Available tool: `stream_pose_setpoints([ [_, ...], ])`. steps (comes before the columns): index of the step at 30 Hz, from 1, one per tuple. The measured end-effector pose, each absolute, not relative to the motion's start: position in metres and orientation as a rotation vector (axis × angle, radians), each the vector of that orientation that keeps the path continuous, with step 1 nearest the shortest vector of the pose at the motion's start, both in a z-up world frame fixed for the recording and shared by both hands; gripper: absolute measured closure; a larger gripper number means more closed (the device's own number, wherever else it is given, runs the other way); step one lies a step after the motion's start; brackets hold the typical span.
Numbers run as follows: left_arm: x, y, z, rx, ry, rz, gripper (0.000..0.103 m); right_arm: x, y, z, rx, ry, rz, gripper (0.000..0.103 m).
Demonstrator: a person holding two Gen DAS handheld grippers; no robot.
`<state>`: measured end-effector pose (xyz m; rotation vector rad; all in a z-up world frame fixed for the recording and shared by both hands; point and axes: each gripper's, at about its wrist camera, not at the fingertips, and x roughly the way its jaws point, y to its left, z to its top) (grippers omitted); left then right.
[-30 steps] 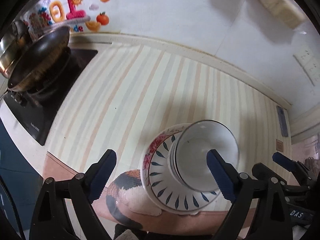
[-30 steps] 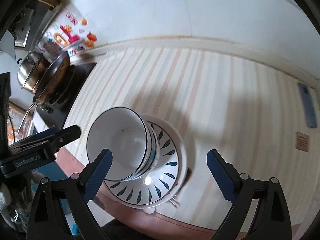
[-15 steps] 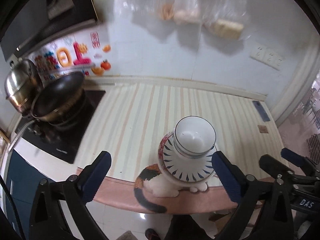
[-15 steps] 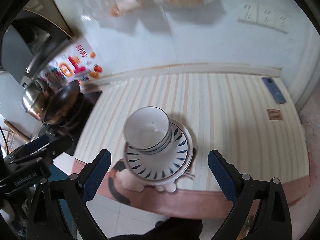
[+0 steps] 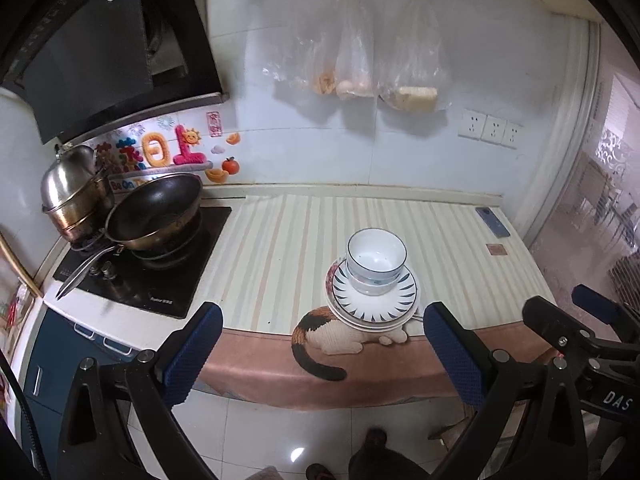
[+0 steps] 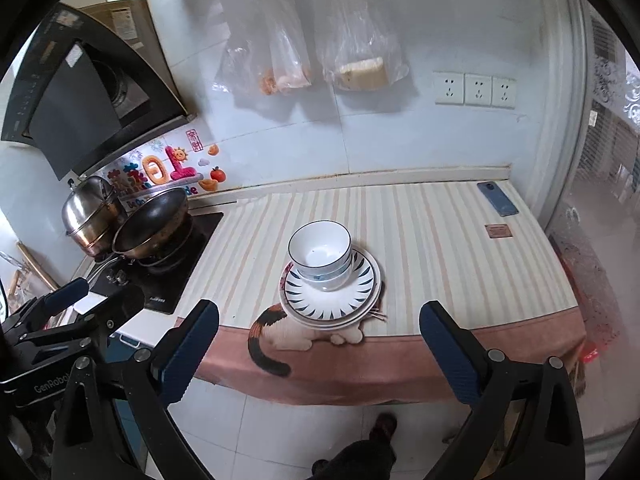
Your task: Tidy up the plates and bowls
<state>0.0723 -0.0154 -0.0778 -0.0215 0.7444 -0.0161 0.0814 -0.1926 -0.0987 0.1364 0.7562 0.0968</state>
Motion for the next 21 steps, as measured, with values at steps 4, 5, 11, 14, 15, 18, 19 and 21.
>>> stream_pose_setpoints([
  [4, 0.061, -0.016, -0.071, -0.046, 0.734, -0.005, 0.000, 0.060, -0.192, -0.083, 0.114, 0.719, 0.096, 0.000],
  [5, 0.059, -0.017, -0.070, -0.047, 0.729, 0.001, 0.000, 0.057, -0.192, -0.080, 0.108, 0.711, 0.095, 0.000],
  [11, 0.047, -0.023, -0.065, -0.062, 0.713, 0.032, 0.000, 0.054, -0.207, -0.071, 0.108, 0.694, 0.099, 0.000],
  [14, 0.044, -0.028, -0.066, -0.056, 0.717, 0.038, 0.000, 0.051, -0.213, -0.070, 0.103, 0.691, 0.094, 0.000],
  [15, 0.042, -0.030, -0.067, -0.055, 0.721, 0.038, 0.000, 0.051, -0.215, -0.070, 0.101, 0.690, 0.091, 0.000],
  [18, 0.039, -0.035, -0.069, -0.032, 0.719, 0.053, 0.000, 0.051, -0.220, -0.073, 0.107, 0.693, 0.094, 0.000],
  [19, 0.037, -0.036, -0.069, -0.028, 0.719, 0.058, 0.000, 0.051, -0.220, -0.074, 0.107, 0.695, 0.095, 0.000],
  [21, 0.035, -0.037, -0.069, -0.031, 0.716, 0.059, 0.000, 0.051, -0.223, -0.076, 0.106, 0.697, 0.096, 0.000],
])
